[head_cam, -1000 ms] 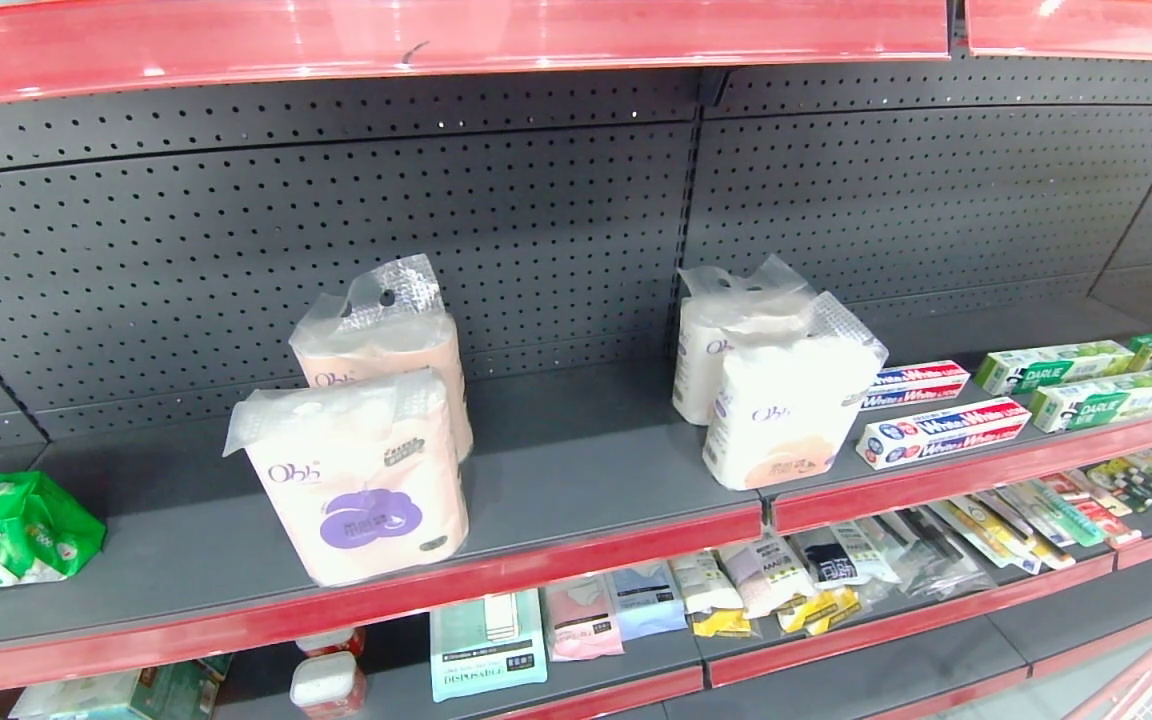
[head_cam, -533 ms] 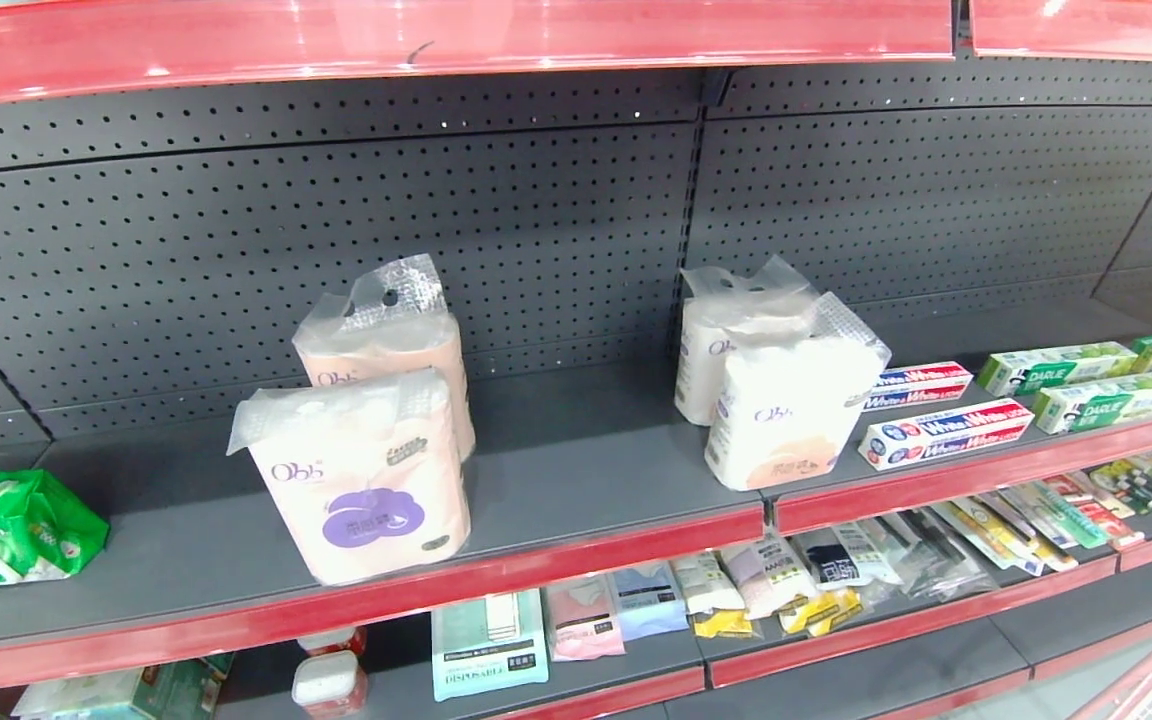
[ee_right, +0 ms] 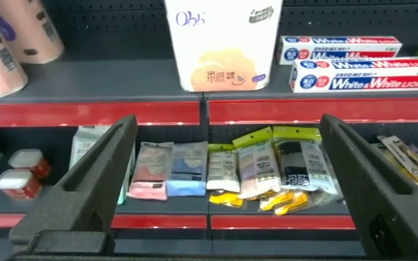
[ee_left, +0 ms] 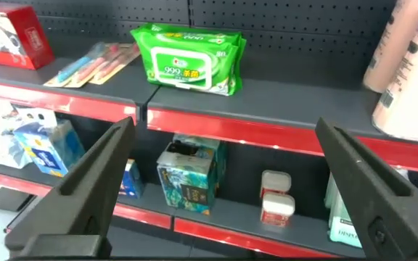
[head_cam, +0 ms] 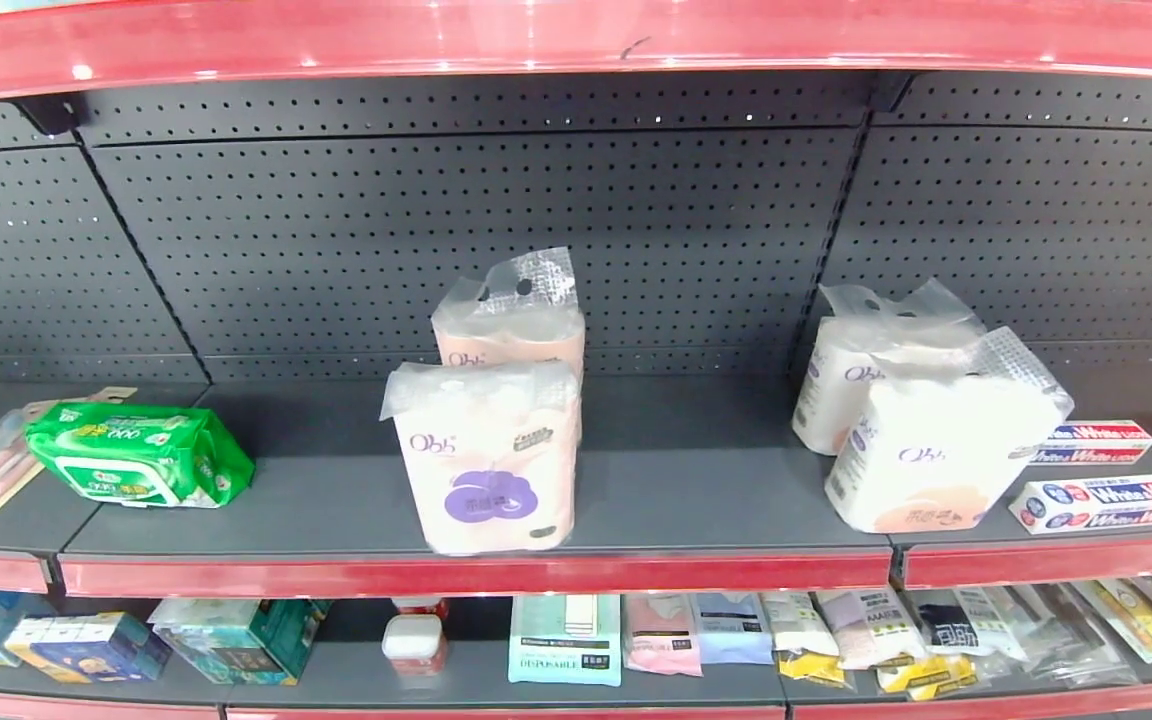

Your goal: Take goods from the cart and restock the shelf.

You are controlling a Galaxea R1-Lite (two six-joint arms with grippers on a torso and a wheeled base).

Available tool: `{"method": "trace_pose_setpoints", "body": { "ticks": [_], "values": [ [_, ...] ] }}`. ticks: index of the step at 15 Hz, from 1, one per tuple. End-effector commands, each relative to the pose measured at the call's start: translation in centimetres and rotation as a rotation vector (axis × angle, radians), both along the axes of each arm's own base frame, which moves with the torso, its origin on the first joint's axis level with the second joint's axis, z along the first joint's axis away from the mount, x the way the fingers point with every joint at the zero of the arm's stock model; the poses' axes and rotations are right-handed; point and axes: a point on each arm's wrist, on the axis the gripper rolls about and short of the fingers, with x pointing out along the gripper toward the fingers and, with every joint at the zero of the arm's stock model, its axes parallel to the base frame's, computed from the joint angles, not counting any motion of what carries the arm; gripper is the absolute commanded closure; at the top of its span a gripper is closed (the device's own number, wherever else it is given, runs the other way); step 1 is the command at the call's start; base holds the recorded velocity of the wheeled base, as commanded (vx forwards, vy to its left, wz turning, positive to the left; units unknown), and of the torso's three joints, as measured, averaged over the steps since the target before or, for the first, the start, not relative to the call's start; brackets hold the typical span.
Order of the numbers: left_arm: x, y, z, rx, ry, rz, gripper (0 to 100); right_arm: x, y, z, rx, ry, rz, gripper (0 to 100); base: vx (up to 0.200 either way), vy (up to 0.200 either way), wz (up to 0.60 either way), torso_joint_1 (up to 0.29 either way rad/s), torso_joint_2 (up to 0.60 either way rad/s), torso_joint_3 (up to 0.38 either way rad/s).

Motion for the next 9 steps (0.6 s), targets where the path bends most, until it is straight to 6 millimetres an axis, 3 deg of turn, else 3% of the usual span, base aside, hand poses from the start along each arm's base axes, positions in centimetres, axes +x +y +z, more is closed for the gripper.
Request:
{"method": "trace_pose_setpoints", "body": {
  "ticks": [1,9],
  "values": [
    [0.03,0.0,-0.02,0.0,0.004,0.001,0,0.01,0.0,0.0,0.0,0.001,0.001,0,0.0,0.0,0.0,0.0,0.0,0.0],
    [0.03,-0.04,0.0,-0.004,0.002,-0.018,0,0.01,0.0,0.0,-0.005,0.001,0.001,0,0.0,0.0,0.0,0.0,0.0,0.0]
  ]
}}
